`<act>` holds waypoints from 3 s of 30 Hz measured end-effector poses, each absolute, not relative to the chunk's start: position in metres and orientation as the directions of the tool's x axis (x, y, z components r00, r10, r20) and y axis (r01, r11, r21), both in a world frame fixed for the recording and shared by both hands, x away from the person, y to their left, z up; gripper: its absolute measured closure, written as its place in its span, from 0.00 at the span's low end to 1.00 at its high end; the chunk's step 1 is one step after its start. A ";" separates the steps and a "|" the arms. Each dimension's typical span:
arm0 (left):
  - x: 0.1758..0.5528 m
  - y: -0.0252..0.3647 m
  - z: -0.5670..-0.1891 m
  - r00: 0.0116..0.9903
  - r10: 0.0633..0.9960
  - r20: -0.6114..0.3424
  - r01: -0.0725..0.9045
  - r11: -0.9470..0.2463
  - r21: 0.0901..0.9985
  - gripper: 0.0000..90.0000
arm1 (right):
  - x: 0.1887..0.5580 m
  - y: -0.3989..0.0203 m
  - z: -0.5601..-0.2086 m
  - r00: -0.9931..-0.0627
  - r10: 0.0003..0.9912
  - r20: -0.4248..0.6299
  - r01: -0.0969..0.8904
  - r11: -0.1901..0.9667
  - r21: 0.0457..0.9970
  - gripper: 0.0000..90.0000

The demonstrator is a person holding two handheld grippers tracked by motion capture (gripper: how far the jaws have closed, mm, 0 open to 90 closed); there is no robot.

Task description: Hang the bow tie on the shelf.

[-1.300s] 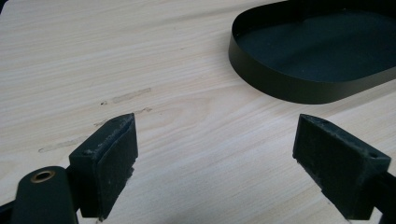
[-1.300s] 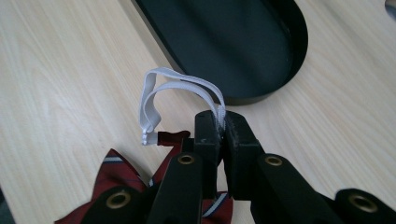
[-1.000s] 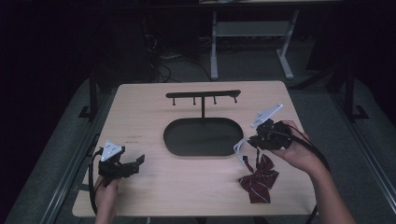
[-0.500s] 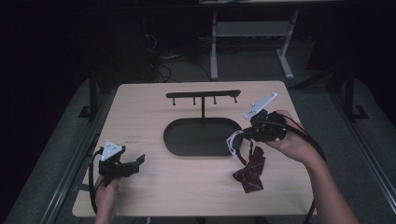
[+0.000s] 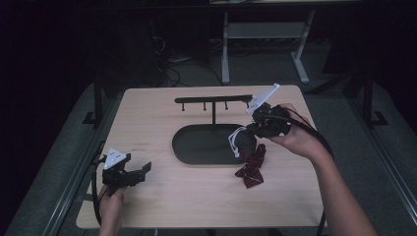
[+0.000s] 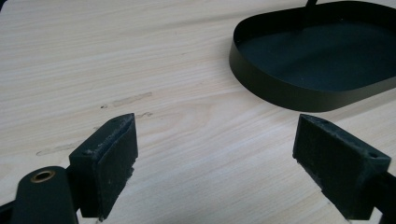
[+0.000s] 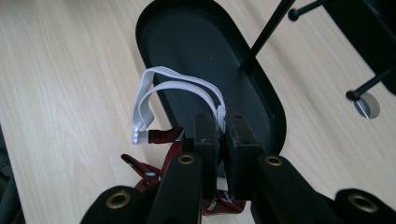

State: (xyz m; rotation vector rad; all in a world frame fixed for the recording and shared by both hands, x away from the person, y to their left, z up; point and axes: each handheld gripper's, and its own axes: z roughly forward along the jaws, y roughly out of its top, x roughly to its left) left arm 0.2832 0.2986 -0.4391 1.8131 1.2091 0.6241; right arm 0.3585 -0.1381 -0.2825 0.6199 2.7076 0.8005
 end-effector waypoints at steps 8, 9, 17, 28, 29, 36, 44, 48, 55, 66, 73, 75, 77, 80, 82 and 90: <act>0.282 0.302 -0.440 0.402 0.914 -0.054 0.491 -0.165 0.855 0.15 | 0.372 -0.127 -0.277 -0.885 0.451 -0.116 0.321 0.771 0.550 0.93; 0.282 0.302 -0.440 0.402 0.914 -0.054 0.491 -0.166 0.855 0.15 | 0.374 -0.126 -0.276 -0.885 0.450 -0.120 0.318 0.772 0.550 0.93; 0.283 0.300 -0.441 0.405 0.913 -0.053 0.495 -0.170 0.852 0.15 | 0.385 -0.120 -0.272 -0.885 0.451 -0.114 0.322 0.771 0.550 0.93; 0.282 0.302 -0.441 0.405 0.913 -0.056 0.486 -0.163 0.858 0.15 | 0.401 -0.108 -0.264 -0.889 0.441 -0.121 0.312 0.778 0.545 0.93; 0.282 0.303 -0.440 0.405 0.912 -0.055 0.489 -0.165 0.857 0.15 | 0.401 -0.107 -0.263 -0.887 0.447 -0.115 0.319 0.775 0.546 0.93; 0.282 0.304 -0.440 0.405 0.913 -0.056 0.489 -0.164 0.857 0.15 | 0.408 -0.101 -0.260 -0.890 0.440 -0.118 0.315 0.782 0.538 0.93; 0.283 0.306 -0.440 0.401 0.914 -0.061 0.487 -0.157 0.859 0.15 | 0.417 -0.096 -0.254 -0.891 0.440 -0.114 0.319 0.784 0.533 0.93; 0.283 0.306 -0.441 0.405 0.913 -0.057 0.489 -0.163 0.857 0.15 | 0.422 -0.094 -0.253 -0.892 0.438 -0.109 0.321 0.785 0.531 0.93; 0.283 0.306 -0.441 0.405 0.912 -0.058 0.489 -0.163 0.857 0.15 | 0.429 -0.091 -0.252 -0.893 0.438 -0.103 0.324 0.786 0.527 0.93; 0.283 0.306 -0.441 0.404 0.912 -0.067 0.493 -0.155 0.856 0.15 | 0.442 -0.087 -0.250 -0.890 0.445 -0.102 0.332 0.784 0.525 0.93; 0.284 0.306 -0.441 0.406 0.911 -0.069 0.489 -0.153 0.859 0.15 | 0.449 -0.085 -0.247 -0.883 0.458 -0.105 0.345 0.784 0.517 0.93; 0.284 0.306 -0.441 0.406 0.911 -0.069 0.491 -0.154 0.857 0.15 | 0.451 -0.084 -0.245 -0.880 0.462 -0.109 0.346 0.783 0.517 0.93; 0.284 0.306 -0.441 0.406 0.911 -0.069 0.491 -0.154 0.857 0.15 | 0.454 -0.084 -0.244 -0.878 0.466 -0.111 0.347 0.779 0.521 0.93; 0.284 0.306 -0.441 0.408 0.910 -0.070 0.491 -0.154 0.858 0.15 | 0.458 -0.085 -0.244 -0.873 0.476 -0.104 0.360 0.774 0.521 0.93; 0.285 0.306 -0.441 0.408 0.910 -0.069 0.490 -0.155 0.858 0.15 | 0.461 -0.085 -0.245 -0.868 0.485 -0.101 0.371 0.772 0.516 0.93; 0.285 0.306 -0.441 0.410 0.910 -0.068 0.491 -0.158 0.857 0.15 | 0.470 -0.086 -0.253 -0.859 0.503 -0.096 0.394 0.769 0.503 0.93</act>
